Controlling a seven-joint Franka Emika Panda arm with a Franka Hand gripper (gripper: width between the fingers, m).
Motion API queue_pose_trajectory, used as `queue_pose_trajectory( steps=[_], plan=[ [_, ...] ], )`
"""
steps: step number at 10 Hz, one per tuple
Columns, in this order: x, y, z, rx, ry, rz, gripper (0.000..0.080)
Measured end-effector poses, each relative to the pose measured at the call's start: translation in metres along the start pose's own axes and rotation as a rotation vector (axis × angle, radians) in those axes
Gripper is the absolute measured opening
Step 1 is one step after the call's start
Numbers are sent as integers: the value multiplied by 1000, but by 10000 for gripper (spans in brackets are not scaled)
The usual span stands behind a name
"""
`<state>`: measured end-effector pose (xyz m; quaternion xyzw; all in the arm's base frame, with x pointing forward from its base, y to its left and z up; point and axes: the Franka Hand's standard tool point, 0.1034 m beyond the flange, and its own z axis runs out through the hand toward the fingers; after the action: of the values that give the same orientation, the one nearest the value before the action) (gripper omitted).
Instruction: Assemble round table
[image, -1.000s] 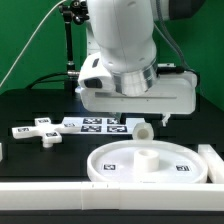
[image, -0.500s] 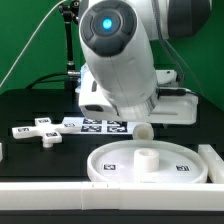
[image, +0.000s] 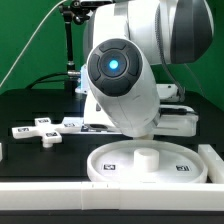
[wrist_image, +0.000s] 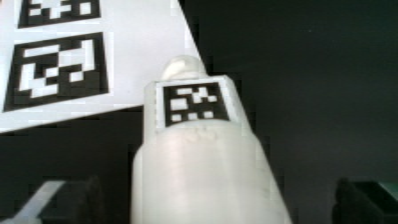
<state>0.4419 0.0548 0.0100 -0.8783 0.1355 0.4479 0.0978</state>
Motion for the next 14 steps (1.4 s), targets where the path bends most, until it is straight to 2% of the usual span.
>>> queue_pose_trajectory(
  steps=[3, 4, 5, 9, 10, 12, 13, 14],
  plan=[
    [2, 2, 6, -1, 8, 4, 625],
    [2, 2, 6, -1, 8, 3, 493],
    [2, 2, 6, 0, 9, 2, 407],
    [0, 4, 4, 2, 3, -17, 407],
    [-9, 5, -3, 4, -14, -34, 407],
    [-31, -2, -34, 2, -9, -67, 407],
    [-35, -5, -44, 5, 9, -78, 409],
    [-31, -4, -39, 5, 11, -74, 409]
  ],
)
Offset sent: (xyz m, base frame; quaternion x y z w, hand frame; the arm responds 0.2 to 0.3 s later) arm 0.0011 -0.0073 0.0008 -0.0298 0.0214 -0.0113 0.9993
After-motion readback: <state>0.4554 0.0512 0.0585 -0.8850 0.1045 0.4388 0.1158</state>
